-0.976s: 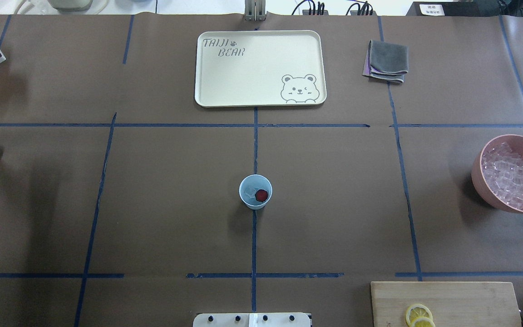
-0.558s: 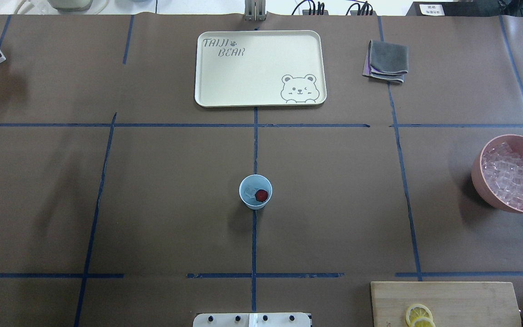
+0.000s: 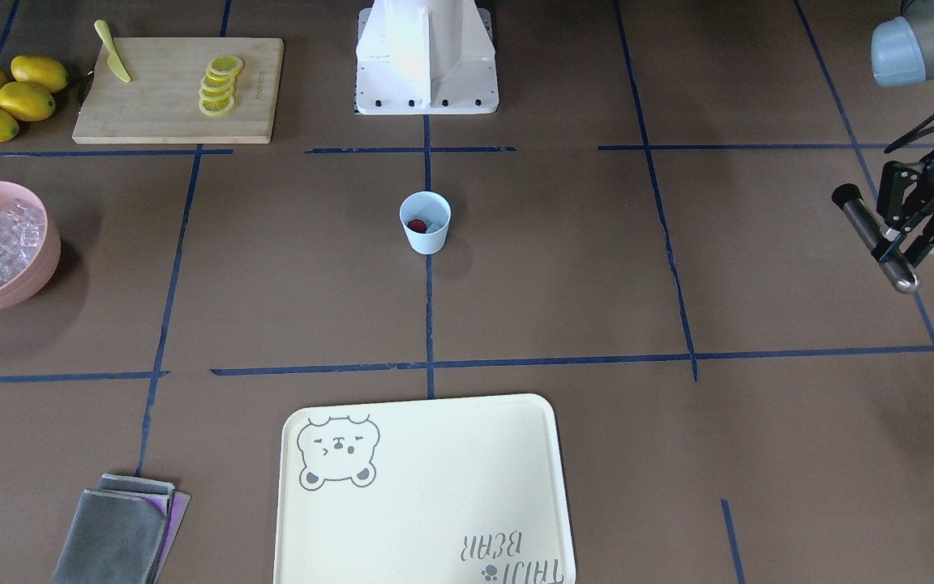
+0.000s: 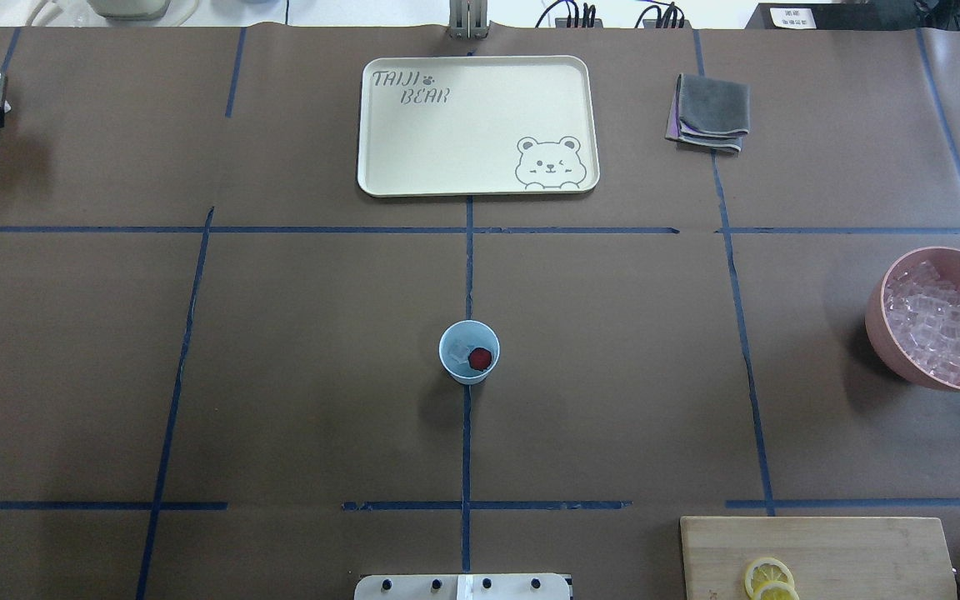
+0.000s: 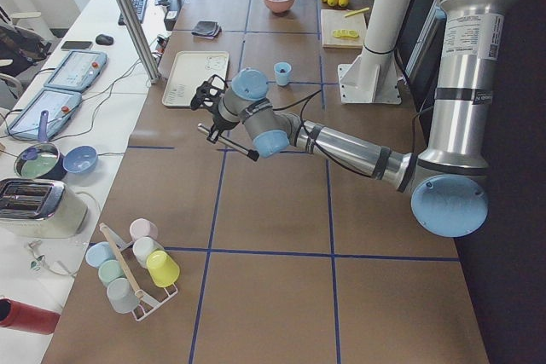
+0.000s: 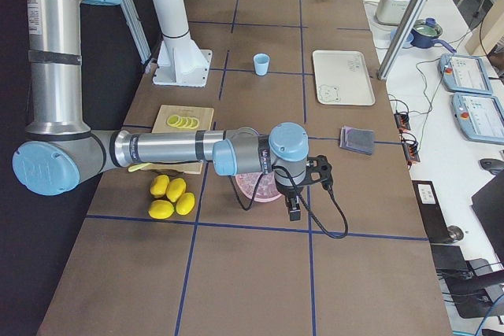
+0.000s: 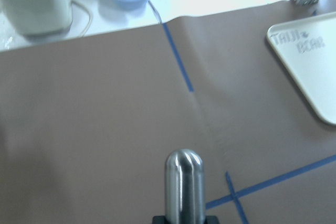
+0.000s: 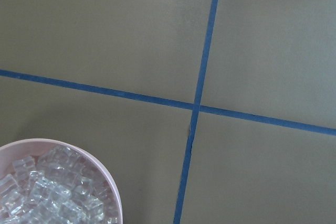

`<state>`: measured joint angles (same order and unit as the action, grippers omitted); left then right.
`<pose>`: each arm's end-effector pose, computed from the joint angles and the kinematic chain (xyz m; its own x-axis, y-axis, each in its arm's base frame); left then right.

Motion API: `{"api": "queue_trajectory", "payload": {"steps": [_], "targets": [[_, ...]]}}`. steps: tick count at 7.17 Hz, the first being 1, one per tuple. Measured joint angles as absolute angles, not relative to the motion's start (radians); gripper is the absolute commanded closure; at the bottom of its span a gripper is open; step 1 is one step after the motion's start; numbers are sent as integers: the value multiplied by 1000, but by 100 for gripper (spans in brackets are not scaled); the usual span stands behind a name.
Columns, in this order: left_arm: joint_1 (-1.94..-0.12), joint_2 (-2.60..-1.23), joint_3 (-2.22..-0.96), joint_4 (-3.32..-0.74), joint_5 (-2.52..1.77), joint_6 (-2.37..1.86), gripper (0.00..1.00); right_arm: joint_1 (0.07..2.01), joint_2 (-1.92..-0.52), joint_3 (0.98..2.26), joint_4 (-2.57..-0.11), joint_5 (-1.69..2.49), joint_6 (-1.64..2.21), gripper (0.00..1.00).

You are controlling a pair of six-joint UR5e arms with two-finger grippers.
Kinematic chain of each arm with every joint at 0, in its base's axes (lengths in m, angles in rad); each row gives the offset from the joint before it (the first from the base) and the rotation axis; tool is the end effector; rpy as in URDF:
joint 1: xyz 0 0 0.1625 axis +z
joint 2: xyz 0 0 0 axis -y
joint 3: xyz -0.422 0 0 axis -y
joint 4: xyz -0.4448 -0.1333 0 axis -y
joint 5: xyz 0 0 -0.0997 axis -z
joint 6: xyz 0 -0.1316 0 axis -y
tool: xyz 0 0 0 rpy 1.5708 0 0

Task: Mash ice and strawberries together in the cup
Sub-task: 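Lift the pestle with the left gripper and carry it toward the cup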

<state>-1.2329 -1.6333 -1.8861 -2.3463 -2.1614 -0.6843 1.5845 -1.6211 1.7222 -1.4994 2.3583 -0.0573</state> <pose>0.1357 -0.5672 0.3728 0.5614 0.3437 -0.7528 0.2845 0.7740 0.5656 0.0474 -0.5349 0.6134 0.7068 -0.1682 0.6871 0.0270 0.9770 0.2113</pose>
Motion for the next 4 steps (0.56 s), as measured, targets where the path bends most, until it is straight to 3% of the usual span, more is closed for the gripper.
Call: {"api": "queue_trajectory", "payload": {"steps": [2, 4], "targets": [[-1205, -1654, -1932, -2519, -2090, -858, 100, 1585, -1628, 1740, -1505, 2359, -57, 0], [-1055, -1661, -1937, -2748, -1850, -970, 100, 1584, -1629, 1741, -1507, 2358, -57, 0]]}}
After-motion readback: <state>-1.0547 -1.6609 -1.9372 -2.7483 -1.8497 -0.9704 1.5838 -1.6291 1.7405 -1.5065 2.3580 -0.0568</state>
